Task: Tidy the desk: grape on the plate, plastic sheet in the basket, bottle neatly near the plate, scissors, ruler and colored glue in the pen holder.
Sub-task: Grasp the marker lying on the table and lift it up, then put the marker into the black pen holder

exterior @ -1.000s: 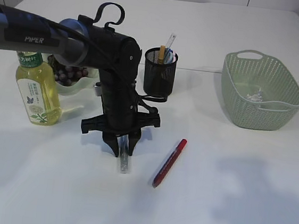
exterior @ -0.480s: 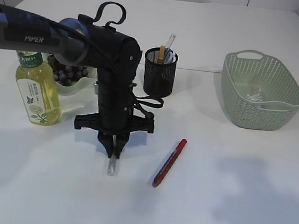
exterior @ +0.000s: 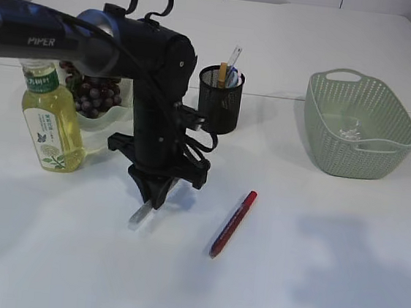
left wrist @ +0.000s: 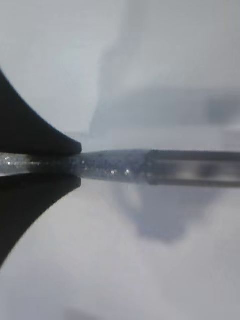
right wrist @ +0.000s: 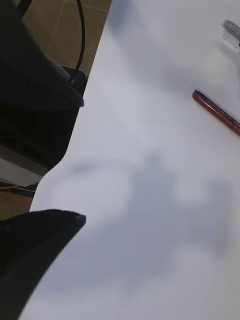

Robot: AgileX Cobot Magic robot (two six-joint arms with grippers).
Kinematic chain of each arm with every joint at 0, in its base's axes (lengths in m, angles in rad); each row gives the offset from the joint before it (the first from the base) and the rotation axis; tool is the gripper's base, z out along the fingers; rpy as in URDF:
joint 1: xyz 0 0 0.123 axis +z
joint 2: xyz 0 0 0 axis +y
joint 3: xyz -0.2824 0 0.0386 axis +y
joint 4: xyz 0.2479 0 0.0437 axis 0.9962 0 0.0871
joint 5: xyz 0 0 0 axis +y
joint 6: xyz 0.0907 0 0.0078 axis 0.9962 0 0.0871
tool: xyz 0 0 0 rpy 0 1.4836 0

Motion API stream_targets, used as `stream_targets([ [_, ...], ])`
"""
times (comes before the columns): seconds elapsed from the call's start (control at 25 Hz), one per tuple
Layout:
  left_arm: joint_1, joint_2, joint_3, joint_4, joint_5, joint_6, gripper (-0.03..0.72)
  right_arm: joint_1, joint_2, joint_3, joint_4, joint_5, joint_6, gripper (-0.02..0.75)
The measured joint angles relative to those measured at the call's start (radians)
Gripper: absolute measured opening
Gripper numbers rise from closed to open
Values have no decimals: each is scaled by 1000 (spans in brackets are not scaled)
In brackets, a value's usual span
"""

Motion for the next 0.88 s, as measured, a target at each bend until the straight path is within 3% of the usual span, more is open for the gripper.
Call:
stream_targets([
  [0.48,-11,-214,29,-15,-58,42,53,0,0,0,-11,0,0,490],
  [0.64,-31,-357,188,-5,-282,47,53,0,0,0,-11,0,0,490],
  [0.88,-33,-532,573,-2,-791,49,53,0,0,0,-11,0,0,489],
])
